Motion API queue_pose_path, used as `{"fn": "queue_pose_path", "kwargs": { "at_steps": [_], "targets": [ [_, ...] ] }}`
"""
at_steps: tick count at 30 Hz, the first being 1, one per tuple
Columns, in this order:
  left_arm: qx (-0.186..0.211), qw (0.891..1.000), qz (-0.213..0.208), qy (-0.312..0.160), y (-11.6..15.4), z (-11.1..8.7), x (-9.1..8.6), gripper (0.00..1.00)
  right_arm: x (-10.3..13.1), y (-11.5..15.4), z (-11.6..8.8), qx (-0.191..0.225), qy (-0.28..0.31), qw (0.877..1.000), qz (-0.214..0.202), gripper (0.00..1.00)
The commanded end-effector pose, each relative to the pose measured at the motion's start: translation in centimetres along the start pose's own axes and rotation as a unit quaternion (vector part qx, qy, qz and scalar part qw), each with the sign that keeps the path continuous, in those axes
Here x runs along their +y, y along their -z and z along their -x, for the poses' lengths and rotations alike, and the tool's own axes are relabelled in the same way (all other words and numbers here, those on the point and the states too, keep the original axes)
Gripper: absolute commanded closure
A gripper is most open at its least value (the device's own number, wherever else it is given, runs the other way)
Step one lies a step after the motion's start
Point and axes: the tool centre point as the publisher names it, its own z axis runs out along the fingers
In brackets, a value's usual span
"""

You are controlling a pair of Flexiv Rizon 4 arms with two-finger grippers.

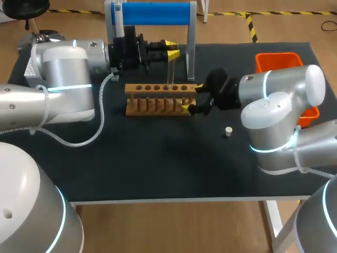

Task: Invert the test tube, pick up the pipette, mount the tip to pipette, aspirate from beaker and dispense into the tube, eject the tip, return the pipette, and cap with the stopper.

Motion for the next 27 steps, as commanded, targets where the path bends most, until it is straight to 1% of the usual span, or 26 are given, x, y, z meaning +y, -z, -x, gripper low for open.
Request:
{"fn": "queue_pose_path", "kwargs": {
  "at_steps": [1, 18, 27],
  "targets": [
    [0.005, 1.0, 0.0, 0.002, -0.5, 0.7, 0.4, 1.0, -0.1, 0.0, 0.0, 0.0, 0.0, 1.0, 0.0, 0.0],
    [-0.007, 1.0, 0.004, 0.011, 0.1, 1.5, 1.3, 1.0, -0.1, 0.0, 0.0, 0.0, 0.0, 1.0, 0.0, 0.0],
    [-0.013, 1.0, 0.003, 0.012, 0.3, 2.2, 2.0, 1.0, -0.1, 0.0, 0.0, 0.0, 0.0, 1.0, 0.0, 0.0]
  ]
}}
